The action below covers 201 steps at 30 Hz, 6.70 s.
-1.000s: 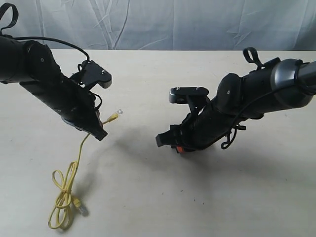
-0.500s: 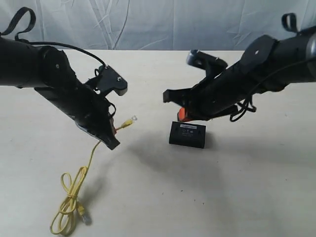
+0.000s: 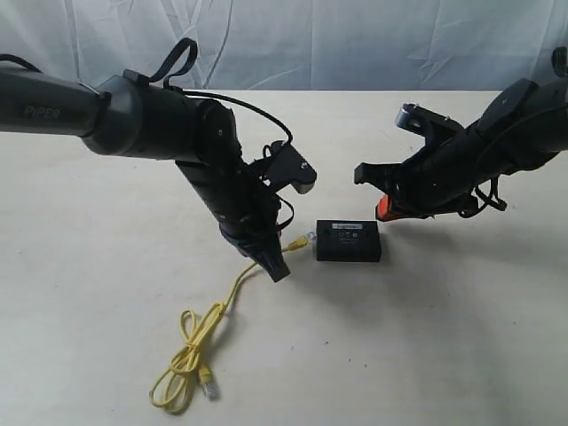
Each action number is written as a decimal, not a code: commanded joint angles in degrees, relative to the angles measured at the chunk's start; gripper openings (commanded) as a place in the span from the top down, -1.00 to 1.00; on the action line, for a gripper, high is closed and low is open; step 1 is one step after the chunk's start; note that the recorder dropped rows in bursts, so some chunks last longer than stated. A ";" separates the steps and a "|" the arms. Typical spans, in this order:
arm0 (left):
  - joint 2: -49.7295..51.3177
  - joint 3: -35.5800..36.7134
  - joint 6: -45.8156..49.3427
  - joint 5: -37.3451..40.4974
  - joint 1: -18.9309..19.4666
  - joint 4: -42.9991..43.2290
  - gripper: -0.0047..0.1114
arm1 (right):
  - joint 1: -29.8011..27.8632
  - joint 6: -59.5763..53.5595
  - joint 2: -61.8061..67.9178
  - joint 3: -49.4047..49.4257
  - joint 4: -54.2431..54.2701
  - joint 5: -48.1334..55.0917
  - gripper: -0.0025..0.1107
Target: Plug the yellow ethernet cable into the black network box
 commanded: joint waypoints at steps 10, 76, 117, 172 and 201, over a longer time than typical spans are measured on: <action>0.91 -2.47 -7.72 0.35 0.97 8.16 0.92 | -0.30 0.82 0.34 -0.34 -4.97 5.44 0.97; 0.55 -1.33 -5.69 2.34 -4.48 2.56 0.92 | 1.46 -3.46 1.04 -0.34 2.16 4.21 0.97; 0.55 -1.33 -9.92 0.42 -4.38 3.79 0.92 | -2.16 -0.78 -0.14 -0.34 0.11 7.57 0.97; -43.75 16.04 -25.41 3.01 24.95 7.44 0.92 | -5.59 3.33 -59.06 17.85 -28.62 10.72 0.97; -78.44 39.08 -25.41 0.24 26.75 7.78 0.92 | -5.59 3.59 -102.86 31.08 -32.26 10.97 0.97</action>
